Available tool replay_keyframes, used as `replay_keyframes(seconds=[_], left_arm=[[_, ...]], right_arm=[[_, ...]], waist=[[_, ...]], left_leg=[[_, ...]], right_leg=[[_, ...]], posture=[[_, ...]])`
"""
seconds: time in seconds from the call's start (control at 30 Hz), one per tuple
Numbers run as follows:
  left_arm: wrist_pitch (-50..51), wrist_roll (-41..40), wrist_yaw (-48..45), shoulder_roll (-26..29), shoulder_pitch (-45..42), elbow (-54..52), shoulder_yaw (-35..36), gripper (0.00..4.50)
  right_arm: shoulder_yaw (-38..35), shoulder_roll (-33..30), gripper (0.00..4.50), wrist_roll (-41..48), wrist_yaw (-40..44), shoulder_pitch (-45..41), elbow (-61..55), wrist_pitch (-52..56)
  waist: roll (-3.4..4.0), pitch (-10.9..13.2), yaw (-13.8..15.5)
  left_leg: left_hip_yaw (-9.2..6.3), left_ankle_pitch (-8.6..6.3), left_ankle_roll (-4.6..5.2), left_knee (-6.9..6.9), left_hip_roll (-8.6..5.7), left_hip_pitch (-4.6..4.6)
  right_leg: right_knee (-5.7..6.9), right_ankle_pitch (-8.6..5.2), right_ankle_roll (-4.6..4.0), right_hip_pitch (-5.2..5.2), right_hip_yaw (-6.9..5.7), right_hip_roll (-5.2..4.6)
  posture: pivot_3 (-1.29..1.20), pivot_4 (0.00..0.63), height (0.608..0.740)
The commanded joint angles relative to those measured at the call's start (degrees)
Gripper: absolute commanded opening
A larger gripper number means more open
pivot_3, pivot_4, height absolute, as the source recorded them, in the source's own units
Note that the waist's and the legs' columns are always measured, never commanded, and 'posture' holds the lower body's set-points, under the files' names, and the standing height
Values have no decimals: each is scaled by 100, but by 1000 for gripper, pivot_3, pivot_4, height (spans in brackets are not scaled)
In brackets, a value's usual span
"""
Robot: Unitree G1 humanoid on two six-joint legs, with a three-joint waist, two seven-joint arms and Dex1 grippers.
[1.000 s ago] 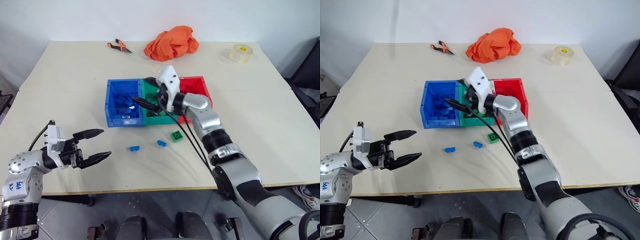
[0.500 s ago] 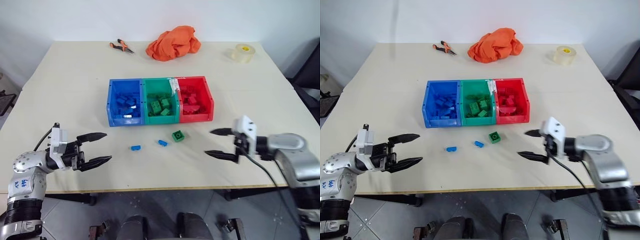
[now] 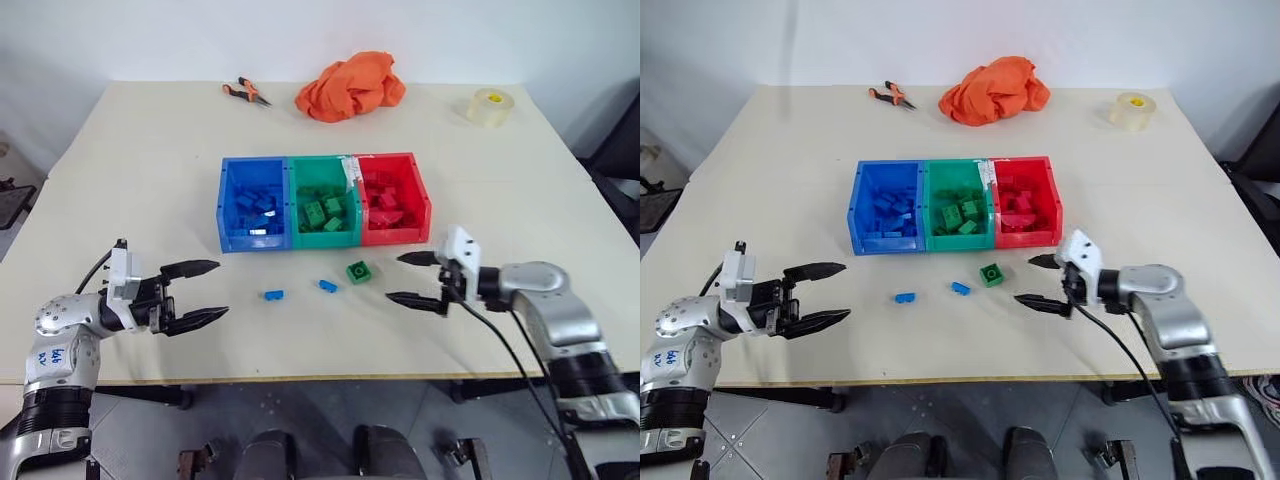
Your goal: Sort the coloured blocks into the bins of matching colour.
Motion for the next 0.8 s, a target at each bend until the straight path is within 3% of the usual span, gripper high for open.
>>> replay_keyframes(seconds=[0.03,0.3,0.4,0.57,0.6,0.8], left_arm=[[55,-133,70,56,176,-428,144,4500],[195,-250,293,114,656,-910,413,4500],[226,-253,356,96,736,-1002,451,4500],[246,-257,408,72,766,-1045,460,4500],[244,-256,414,67,761,-1043,456,4500],[232,-243,428,52,682,-972,428,4500]], right_arm=[[107,232,4441,-185,20,-389,683,-452],[303,830,4441,-535,70,-1032,2114,-1213],[280,998,3834,-628,-50,-1191,2503,-1385],[240,1040,2088,-631,11,-1160,2479,-1505],[205,1016,1919,-592,8,-1108,2351,-1482],[-26,740,1920,-292,-28,-676,964,-941]], waist=[[0,0,-17],[1,0,-47],[1,0,-46],[1,0,-40],[1,0,-39],[3,1,-33]], left_leg=[[-1,0,0,1,0,2],[0,1,-2,1,6,5],[-1,1,-2,3,5,6],[-7,1,-2,3,4,8],[-7,1,-2,3,4,8],[-6,1,-2,3,4,6]], right_leg=[[0,1,1,3,0,1],[3,1,1,4,-4,6],[3,1,1,6,-3,6],[14,1,1,5,-2,4],[14,1,1,5,-2,5],[15,1,1,3,-2,4]], posture=[[0,150,740],[0,150,740],[0,150,740],[0,150,740],[0,150,740],[0,150,740]])
